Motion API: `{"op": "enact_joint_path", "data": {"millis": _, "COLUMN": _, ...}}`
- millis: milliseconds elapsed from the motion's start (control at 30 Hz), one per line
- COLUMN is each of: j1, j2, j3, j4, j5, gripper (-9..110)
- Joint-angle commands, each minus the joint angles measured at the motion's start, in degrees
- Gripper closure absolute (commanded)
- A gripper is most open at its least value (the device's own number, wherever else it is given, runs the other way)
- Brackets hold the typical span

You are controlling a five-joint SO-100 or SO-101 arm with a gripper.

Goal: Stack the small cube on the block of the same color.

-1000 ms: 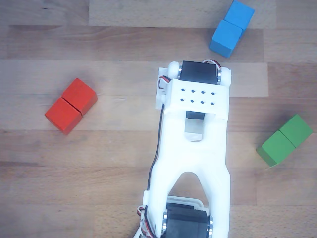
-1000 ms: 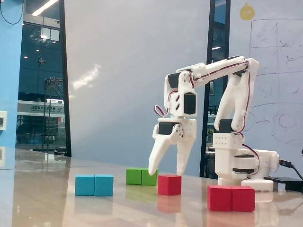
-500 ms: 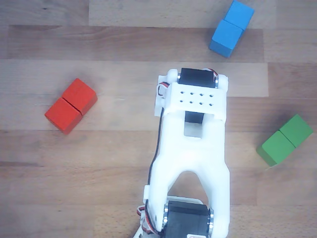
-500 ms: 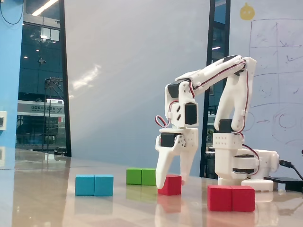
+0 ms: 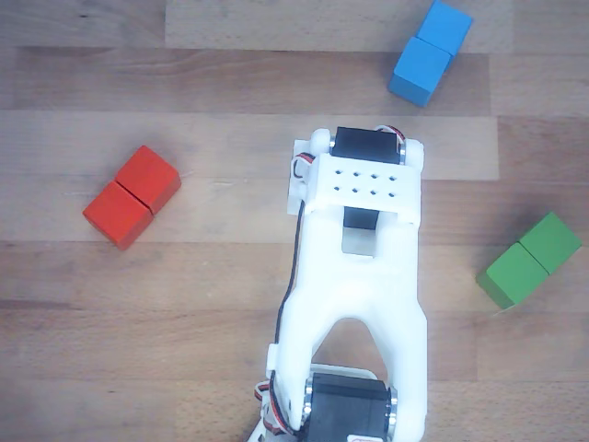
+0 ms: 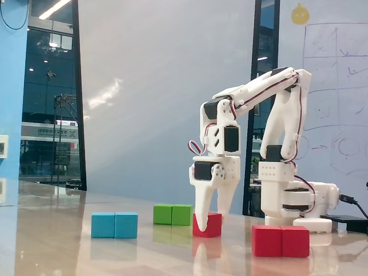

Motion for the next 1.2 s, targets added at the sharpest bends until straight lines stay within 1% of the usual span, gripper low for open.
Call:
{"op": "enact_joint_path", "data": {"millis": 0, "j1": 1.58, "j2": 1.23, "j3": -0.44, "j4": -0.62, "j5": 1.23, "gripper": 83}}
{"op": "enact_joint_path", "data": {"millis": 200, "j1": 2.72, "j2": 1.32, "j3": -0.88, "j4": -0.62, "j5": 3.87, "gripper": 83}}
{"op": "enact_joint_path", "data": {"millis": 433, "j1": 2.55, "j2": 1.41, "j3": -0.97, "j4": -0.62, "j5": 3.78, "gripper": 93}}
{"op": "enact_joint_path", "data": {"millis": 833, "j1": 2.55, "j2": 1.58, "j3": -1.23, "j4": 0.09, "j5": 3.60, "gripper": 93}}
{"op": "enact_joint_path", "data": {"millis": 1167, "j1": 2.46, "j2": 8.26, "j3": -11.43, "j4": 0.53, "j5": 3.43, "gripper": 93}}
